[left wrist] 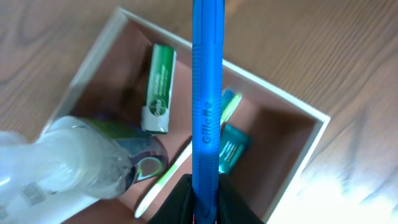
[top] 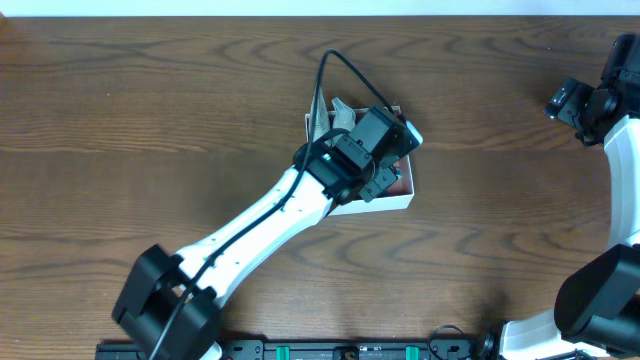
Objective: Pack container
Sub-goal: 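Lift the razor and carry it over the box, lowering it in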
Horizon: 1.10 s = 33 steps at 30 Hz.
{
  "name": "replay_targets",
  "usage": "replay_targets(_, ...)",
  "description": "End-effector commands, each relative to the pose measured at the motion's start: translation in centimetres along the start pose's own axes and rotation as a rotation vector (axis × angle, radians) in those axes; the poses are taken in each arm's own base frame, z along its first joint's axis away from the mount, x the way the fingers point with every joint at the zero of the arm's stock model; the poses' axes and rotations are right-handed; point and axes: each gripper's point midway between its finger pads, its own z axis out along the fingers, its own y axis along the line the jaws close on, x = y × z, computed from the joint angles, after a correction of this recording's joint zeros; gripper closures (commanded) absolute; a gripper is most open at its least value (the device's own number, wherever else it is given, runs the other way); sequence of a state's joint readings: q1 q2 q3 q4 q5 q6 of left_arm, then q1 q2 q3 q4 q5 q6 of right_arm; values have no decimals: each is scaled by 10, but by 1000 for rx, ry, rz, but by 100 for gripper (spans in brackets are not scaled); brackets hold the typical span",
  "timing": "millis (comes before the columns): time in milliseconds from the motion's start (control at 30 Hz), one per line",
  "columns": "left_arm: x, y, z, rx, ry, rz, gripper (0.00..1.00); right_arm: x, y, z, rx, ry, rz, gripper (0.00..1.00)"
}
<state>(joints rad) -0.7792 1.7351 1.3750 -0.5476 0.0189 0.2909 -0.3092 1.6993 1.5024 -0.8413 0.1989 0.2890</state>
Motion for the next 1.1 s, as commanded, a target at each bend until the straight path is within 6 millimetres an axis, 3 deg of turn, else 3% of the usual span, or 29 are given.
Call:
replay_targets(0,12,8,11,-12,58,150,87,-3,-3,-2,9,-11,22,1)
replay_targets(200,40,50,12,-169,184,150,83,-3,-3,-2,9,-11,22,1)
replay_targets(300,48,64,11,-187,203,123,57,-3,-3,-2,9,-11,22,1)
replay_targets(367,50,69,10,-191,209,111,47,-3,-3,-2,9,-11,22,1)
replay_targets(500,52,71,10,-193,214,105,37,-3,-3,-2,9,-11,22,1)
replay_targets(567,51,69,10,-188,211,109,34,-3,-3,-2,9,-11,22,1)
replay_targets(633,47,62,8,-180,197,94,12,-3,-3,-2,9,-11,22,1)
replay_targets(700,41,53,3,-174,179,112,2,-3,-3,-2,9,-11,22,1)
replay_targets(933,10,12,-29,-149,67,197,2,-3,-3,-2,9,-11,22,1)
replay_targets(1067,3,-7,-48,-130,33,235,2,-3,-3,-2,9,-11,22,1)
